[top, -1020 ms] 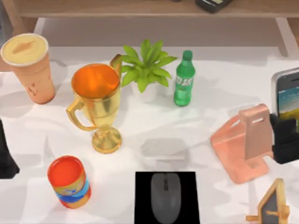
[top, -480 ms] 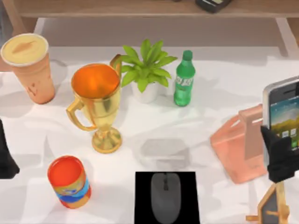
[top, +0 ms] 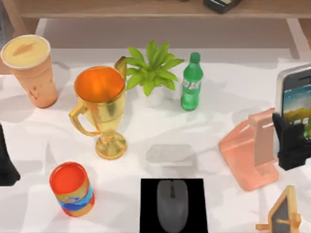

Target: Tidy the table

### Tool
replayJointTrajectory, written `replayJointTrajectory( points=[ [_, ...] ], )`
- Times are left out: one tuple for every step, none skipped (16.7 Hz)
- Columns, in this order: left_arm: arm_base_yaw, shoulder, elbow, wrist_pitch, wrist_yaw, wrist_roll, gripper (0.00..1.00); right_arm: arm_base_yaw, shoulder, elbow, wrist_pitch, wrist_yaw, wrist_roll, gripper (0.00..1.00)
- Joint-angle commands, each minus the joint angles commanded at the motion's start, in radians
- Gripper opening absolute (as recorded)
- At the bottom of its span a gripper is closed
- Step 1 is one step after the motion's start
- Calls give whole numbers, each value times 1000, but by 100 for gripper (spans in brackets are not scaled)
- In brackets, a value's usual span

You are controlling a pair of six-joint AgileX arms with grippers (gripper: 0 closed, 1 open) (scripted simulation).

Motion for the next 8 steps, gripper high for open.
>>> replayJointTrajectory(
  points=[
    [0,0,0,0,0,0,100,-3,31,-10,26,-11,7,0],
    [0,0,0,0,0,0,100,-3,62,-19,53,-19,12,0],
    [0,0,0,0,0,0,100,-1,91,-25,82,-24,14,0],
    [0,0,0,0,0,0,100,2,119,-29,110,-25,12,0],
    [0,0,0,0,0,0,100,6,144,-32,137,-24,7,0],
    [0,0,0,0,0,0,100,8,166,-34,162,-21,-2,0],
    [0,0,0,0,0,0,100,11,184,-37,184,-16,-10,0],
    [0,0,0,0,0,0,100,13,197,-40,201,-12,-17,0]
  ],
)
